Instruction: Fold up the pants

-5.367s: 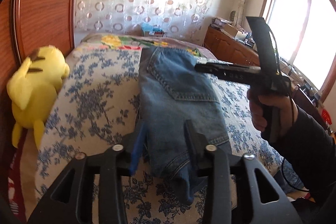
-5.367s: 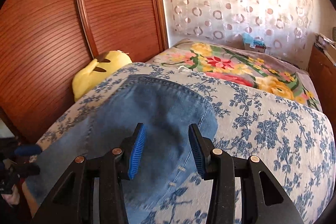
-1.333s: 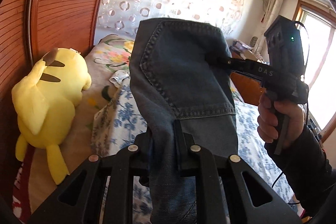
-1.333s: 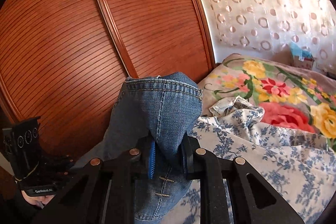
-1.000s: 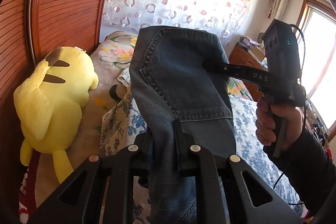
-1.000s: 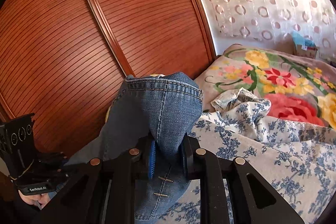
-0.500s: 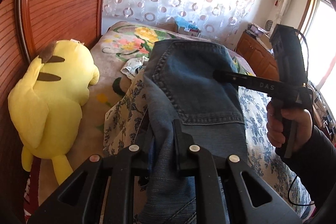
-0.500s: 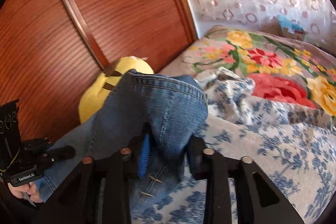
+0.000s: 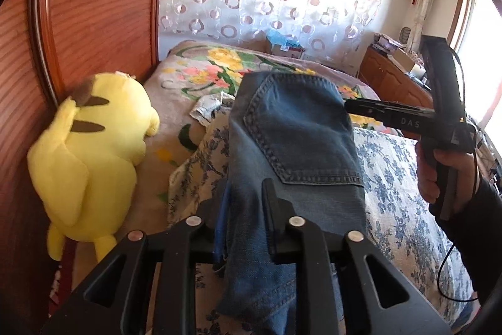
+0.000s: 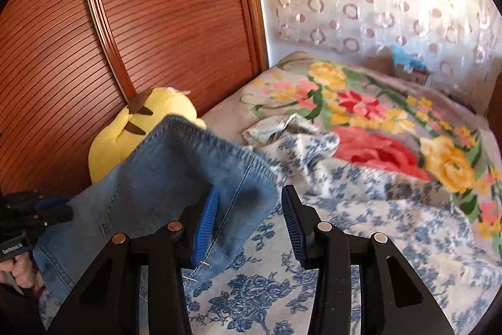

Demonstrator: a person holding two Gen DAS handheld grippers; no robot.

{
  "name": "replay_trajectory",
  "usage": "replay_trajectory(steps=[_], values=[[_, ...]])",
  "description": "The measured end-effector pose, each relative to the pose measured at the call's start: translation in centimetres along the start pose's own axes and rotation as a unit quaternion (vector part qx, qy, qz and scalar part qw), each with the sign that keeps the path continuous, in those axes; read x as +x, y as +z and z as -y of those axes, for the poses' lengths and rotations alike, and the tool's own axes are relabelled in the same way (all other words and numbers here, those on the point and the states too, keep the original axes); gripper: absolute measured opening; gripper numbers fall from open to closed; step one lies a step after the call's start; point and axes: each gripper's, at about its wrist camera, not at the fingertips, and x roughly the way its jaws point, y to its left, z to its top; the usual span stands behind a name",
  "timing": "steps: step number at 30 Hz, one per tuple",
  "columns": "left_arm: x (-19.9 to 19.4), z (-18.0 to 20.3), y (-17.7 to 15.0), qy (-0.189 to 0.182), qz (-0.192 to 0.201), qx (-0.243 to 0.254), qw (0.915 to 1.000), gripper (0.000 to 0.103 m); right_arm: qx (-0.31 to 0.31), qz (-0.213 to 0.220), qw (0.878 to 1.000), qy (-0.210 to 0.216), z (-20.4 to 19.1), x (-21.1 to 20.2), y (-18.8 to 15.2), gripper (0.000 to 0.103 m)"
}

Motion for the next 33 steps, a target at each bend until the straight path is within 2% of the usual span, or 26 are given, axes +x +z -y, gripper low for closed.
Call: replay_trajectory(steps=[3, 4, 5, 6, 8, 14, 16, 19, 23, 28, 33], values=[[-0.8, 0.2, 0.2, 0.007, 0.009, 0.006, 0.9999, 0.04, -0.005, 0.021, 1.0, 0.013, -0.8, -1.2, -0.4, 0.044], [-1.2, 0.4, 0.2, 0.006, 0.014, 0.008, 0.9998, 0.05, -0.009, 0.024, 0.999, 0.024, -1.2, -1.4, -0.6, 0.044], [-1.5, 0.5, 0.2, 0.004, 0.018, 0.009, 0.9998, 0.053, -0.014, 0.025, 0.999, 0.031, -1.4, -1.4, -0.9, 0.044], [-1.7, 0.8, 0.0, -0.003, 0.021, 0.009, 0.9997, 0.053, -0.021, 0.026, 0.999, 0.035, -2.0, -1.4, -1.0, 0.044], [-2.1, 1.4, -0.3, -0.013, 0.022, 0.012, 0.9996, 0.053, -0.035, 0.025, 0.998, 0.044, -2.9, -1.3, -1.4, 0.037], [-2.2, 3.0, -2.3, -0.028, 0.016, 0.027, 0.9991, 0.053, -0.051, 0.011, 0.998, 0.04, -3.6, 0.8, -1.4, 0.034], [-1.7, 3.0, -2.8, -0.021, 0.004, 0.027, 0.9994, 0.053, -0.046, -0.001, 0.998, 0.035, -2.6, 2.2, -0.9, 0.034], [0.0, 2.3, -3.8, 0.008, -0.028, 0.022, 0.9993, 0.053, -0.037, -0.019, 0.999, 0.028, -1.3, 4.1, -0.4, 0.034], [0.9, 1.2, -4.8, 0.02, -0.04, 0.01, 0.9989, 0.053, -0.032, -0.027, 0.999, 0.027, -1.4, 5.5, 0.7, 0.034], [0.8, 1.5, -5.2, 0.027, -0.035, 0.016, 0.9989, 0.053, -0.024, -0.019, 0.999, 0.018, -2.1, 4.2, 0.7, 0.034], [0.8, 1.3, -5.4, 0.025, -0.032, 0.006, 0.9991, 0.053, -0.034, -0.013, 0.999, 0.041, -3.6, 1.1, -1.7, 0.034]])
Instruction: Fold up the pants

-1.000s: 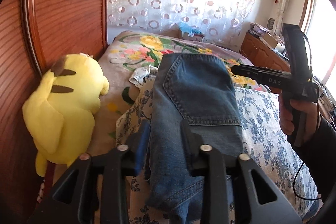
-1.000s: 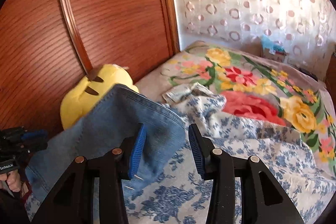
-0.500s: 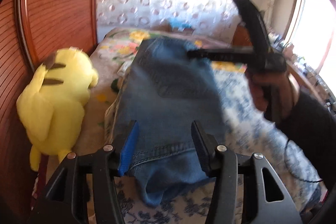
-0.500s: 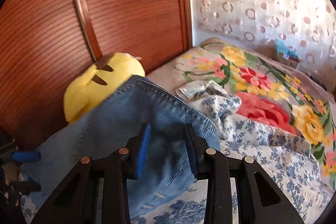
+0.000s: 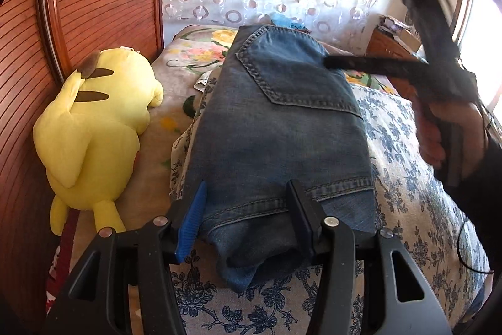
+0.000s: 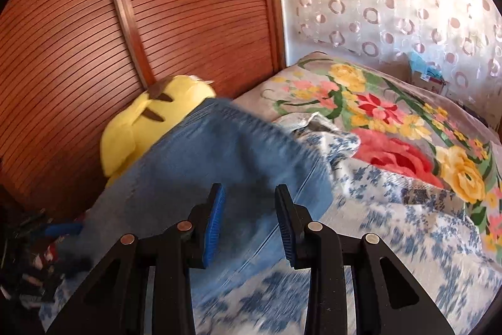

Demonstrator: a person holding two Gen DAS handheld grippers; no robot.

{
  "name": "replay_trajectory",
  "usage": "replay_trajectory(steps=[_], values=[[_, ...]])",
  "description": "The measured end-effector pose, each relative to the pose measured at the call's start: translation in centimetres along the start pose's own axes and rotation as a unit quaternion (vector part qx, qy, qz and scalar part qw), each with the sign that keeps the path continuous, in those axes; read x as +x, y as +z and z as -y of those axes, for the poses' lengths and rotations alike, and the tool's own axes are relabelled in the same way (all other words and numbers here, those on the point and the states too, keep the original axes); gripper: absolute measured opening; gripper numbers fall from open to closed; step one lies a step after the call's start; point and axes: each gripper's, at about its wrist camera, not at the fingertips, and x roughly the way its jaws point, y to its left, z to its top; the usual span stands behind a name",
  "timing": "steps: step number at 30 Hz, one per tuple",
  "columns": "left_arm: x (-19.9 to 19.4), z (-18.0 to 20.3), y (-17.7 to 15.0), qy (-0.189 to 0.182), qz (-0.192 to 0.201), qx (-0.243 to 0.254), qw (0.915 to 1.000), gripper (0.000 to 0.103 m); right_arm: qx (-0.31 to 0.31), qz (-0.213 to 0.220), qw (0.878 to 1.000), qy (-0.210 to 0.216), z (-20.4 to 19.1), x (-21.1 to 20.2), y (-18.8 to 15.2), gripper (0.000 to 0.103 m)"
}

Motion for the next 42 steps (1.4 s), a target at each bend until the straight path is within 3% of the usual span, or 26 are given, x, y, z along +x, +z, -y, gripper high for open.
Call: replay_trajectory(steps=[4, 8, 15, 20, 23, 30, 36, 39, 42], values=[[0.6, -0.1, -0.2, 0.014, -0.006, -0.01, 0.9998, 0.064, -0.006, -0.008, 1.0, 0.003, -0.8, -1.0, -2.1, 0.034], [0.9, -0.8, -0.4, 0.001, -0.004, -0.038, 0.9993, 0.068, 0.003, -0.013, 1.0, 0.0, -0.6, -1.3, -2.8, 0.035], [0.9, -0.8, -0.5, 0.0, -0.003, -0.031, 0.9995, 0.072, 0.009, -0.011, 1.0, -0.002, -0.9, -3.2, -3.7, 0.038], [0.0, 0.1, -0.4, 0.019, 0.006, -0.004, 0.9998, 0.075, 0.004, -0.003, 1.0, -0.016, -1.4, -5.3, -4.9, 0.048], [-0.7, 0.8, -0.3, 0.022, 0.01, 0.007, 0.9997, 0.076, 0.001, 0.003, 1.0, -0.026, -1.8, -6.8, -5.8, 0.059], [-3.4, 3.2, 0.1, 0.014, 0.051, 0.026, 0.9982, 0.087, 0.013, 0.041, 0.998, -0.046, -2.5, -11.3, -8.0, 0.098], [-5.0, 5.8, 0.6, 0.013, 0.081, 0.044, 0.9956, 0.091, 0.026, 0.064, 0.995, -0.073, -2.3, -15.3, -10.2, 0.099], [-5.7, 7.3, 0.7, 0.001, 0.092, 0.047, 0.9947, 0.101, 0.038, 0.073, 0.993, -0.088, -2.0, -17.5, -11.4, 0.099], [-6.4, 8.8, 0.8, -0.006, 0.101, 0.056, 0.9933, 0.102, 0.043, 0.085, 0.99, -0.108, -1.8, -19.7, -12.6, 0.099]])
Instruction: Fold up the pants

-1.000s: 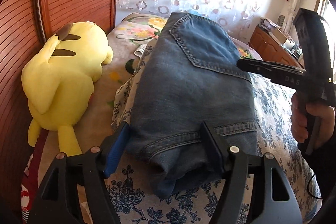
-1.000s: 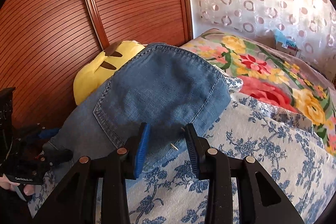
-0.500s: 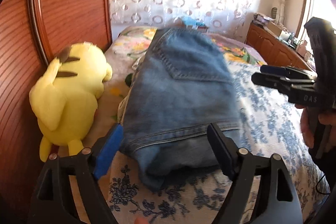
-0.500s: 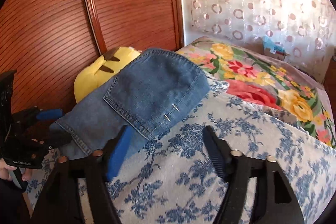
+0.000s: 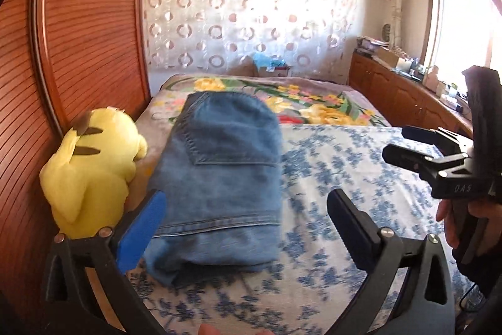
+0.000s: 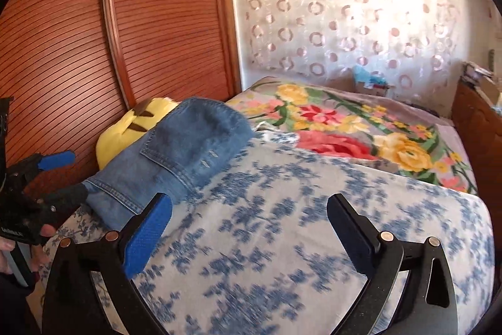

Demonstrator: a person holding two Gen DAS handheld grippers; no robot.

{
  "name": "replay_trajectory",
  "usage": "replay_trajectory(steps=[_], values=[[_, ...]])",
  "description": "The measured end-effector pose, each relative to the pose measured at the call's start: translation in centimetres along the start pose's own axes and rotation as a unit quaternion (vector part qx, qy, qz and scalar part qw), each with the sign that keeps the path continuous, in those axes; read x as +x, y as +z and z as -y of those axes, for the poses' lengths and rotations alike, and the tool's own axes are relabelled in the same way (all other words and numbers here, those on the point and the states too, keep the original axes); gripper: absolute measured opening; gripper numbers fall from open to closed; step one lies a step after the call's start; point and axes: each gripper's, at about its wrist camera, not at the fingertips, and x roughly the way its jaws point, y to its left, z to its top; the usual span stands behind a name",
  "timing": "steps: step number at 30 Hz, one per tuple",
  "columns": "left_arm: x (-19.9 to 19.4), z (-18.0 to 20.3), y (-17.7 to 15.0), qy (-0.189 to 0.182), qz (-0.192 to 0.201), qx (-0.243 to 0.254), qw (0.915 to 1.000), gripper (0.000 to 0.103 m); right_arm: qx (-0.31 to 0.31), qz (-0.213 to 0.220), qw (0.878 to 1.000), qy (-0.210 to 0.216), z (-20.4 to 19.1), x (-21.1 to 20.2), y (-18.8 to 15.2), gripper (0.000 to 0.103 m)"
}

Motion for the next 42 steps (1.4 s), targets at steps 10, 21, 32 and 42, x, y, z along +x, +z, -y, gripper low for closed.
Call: replay_trajectory(steps=[10, 21, 32, 42], values=[[-2.4, 6.2, 1.4, -0.044, 0.031, 0.035, 0.9979, 0.103, 0.029, 0.034, 0.998, -0.051, 2.1, -8.8, -2.7, 0.099], [-5.9, 12.7, 1.0, -0.04, 0.051, 0.057, 0.9963, 0.103, 0.045, 0.09, 0.991, -0.093, 1.6, -17.9, -4.8, 0.099], [-10.0, 15.8, -0.4, -0.041, 0.068, 0.053, 0.9954, 0.103, 0.051, 0.114, 0.986, -0.11, 0.0, -21.8, -7.4, 0.099], [-13.2, 16.5, -1.0, -0.03, 0.084, 0.046, 0.9949, 0.103, 0.059, 0.135, 0.981, -0.124, -0.3, -24.3, -8.8, 0.099]])
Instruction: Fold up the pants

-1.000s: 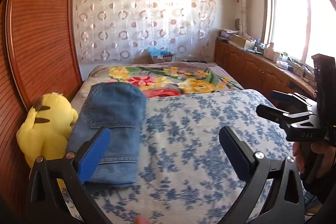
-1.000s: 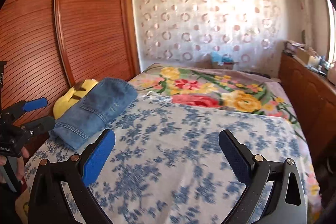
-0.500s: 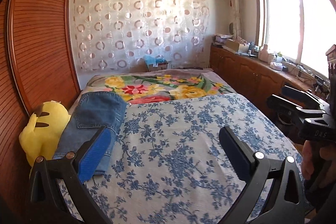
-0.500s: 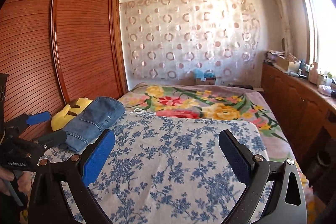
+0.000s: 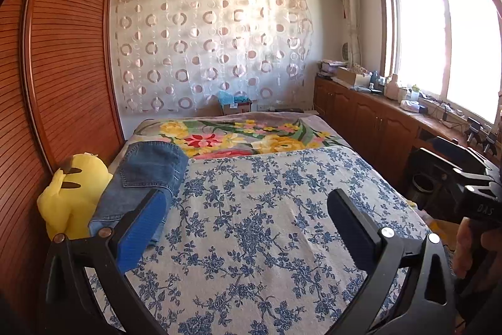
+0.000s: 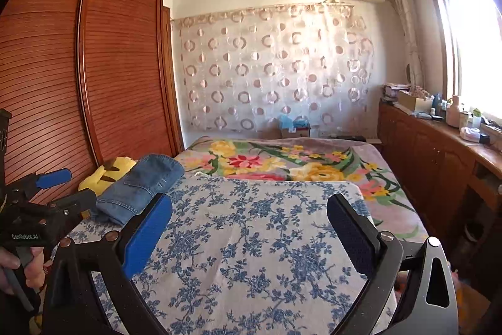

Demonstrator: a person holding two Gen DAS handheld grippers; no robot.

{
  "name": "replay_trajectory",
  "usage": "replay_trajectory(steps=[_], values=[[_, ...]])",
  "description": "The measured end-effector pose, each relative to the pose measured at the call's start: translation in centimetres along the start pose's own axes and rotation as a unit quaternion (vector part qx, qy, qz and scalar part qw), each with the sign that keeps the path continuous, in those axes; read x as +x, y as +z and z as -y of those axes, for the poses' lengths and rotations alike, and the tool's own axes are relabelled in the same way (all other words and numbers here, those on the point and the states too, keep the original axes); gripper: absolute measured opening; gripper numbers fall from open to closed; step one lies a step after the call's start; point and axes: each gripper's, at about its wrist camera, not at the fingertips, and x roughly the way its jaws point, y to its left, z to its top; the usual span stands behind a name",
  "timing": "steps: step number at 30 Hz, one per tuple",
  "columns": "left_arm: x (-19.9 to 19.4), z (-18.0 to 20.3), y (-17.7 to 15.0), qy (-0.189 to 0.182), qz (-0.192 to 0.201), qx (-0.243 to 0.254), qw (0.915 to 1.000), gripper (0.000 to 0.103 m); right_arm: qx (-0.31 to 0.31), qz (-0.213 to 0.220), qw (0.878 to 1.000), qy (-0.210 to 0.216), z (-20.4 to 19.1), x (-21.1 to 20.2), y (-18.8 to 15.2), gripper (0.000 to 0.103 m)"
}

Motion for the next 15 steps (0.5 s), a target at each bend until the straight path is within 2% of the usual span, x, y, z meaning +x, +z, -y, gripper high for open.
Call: replay_trajectory(steps=[7, 15], values=[[-1.2, 0.2, -0.4, 0.004, 0.006, -0.003, 1.0, 0.103, -0.001, 0.006, 1.0, -0.015, -0.4, -0.5, -0.5, 0.099], [-1.9, 0.1, -1.5, 0.009, 0.0, 0.003, 1.0, 0.103, 0.016, -0.009, 1.0, -0.007, -0.5, 0.6, -1.3, 0.099]])
